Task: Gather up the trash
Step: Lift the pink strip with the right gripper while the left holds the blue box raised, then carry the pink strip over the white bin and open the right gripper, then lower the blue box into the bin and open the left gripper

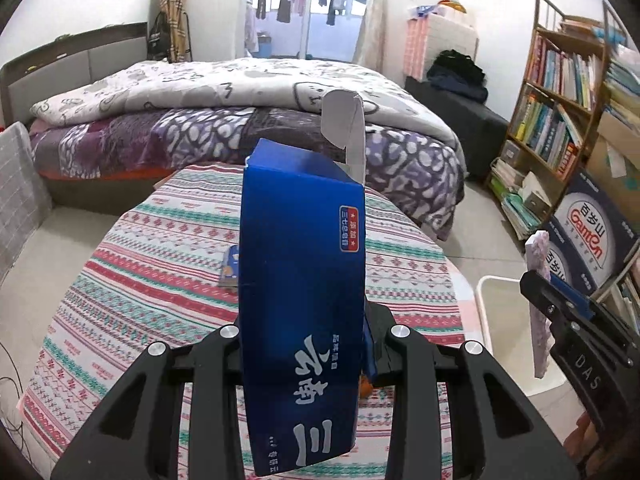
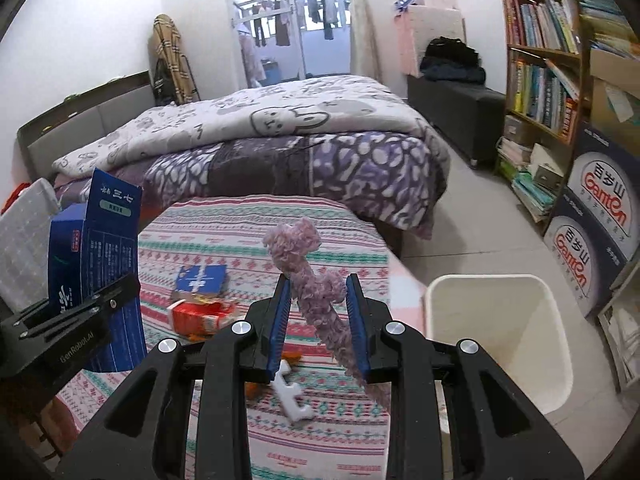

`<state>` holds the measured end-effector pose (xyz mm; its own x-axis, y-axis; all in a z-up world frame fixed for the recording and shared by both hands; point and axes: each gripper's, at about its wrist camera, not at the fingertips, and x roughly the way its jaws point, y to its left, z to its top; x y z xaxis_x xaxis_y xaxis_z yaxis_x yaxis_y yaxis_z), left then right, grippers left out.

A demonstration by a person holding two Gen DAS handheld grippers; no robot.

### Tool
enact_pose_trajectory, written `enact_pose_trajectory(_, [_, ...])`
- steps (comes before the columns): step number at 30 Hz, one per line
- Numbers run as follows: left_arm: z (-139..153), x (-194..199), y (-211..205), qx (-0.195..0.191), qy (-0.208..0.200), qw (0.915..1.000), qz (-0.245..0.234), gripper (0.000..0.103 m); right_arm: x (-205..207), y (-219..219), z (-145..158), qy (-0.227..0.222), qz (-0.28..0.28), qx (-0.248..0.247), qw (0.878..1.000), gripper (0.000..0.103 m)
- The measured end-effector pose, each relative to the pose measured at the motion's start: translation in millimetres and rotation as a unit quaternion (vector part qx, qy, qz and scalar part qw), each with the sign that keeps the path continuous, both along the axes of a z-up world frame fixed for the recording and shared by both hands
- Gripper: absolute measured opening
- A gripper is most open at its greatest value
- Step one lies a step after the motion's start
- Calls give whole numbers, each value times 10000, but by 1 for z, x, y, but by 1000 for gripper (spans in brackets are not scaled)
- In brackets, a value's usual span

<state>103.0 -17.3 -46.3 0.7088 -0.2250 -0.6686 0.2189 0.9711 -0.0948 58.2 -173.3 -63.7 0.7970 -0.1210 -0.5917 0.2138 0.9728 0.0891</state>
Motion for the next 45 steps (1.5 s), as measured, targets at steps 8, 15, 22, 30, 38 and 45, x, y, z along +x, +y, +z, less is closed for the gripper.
enact_pose_trajectory(8, [-3, -3, -30, -1, -4, 9997, -248, 34, -8, -34, 0, 35, -389, -33, 9992, 27])
enact_pose_trajectory(15, [-5, -7, -60, 34, -15, 9986, -535, 34, -13, -67, -1, 98, -840, -65, 9964, 27])
enact_pose_trajectory(22, [-10, -13, -93, 28, 23, 9961, -887, 34, -29, -108, 0, 83, -1542, -41, 9880, 65])
enact_pose_trajectory(30, [-20, -24, -140, 49, 129, 9908, -1348, 34, -57, -157, -1, 149, -2415, 178, 9701, 91])
enact_pose_trajectory(38, [-33, -37, -190, 187, 221, 9819, -1872, 34, -79, -196, -1, 253, -2992, 541, 9523, 94])
enact_pose_trajectory(45, [-42, -36, -224, 81, 476, 9762, -2116, 34, -95, -214, 1, 188, -3219, 791, 9433, 94])
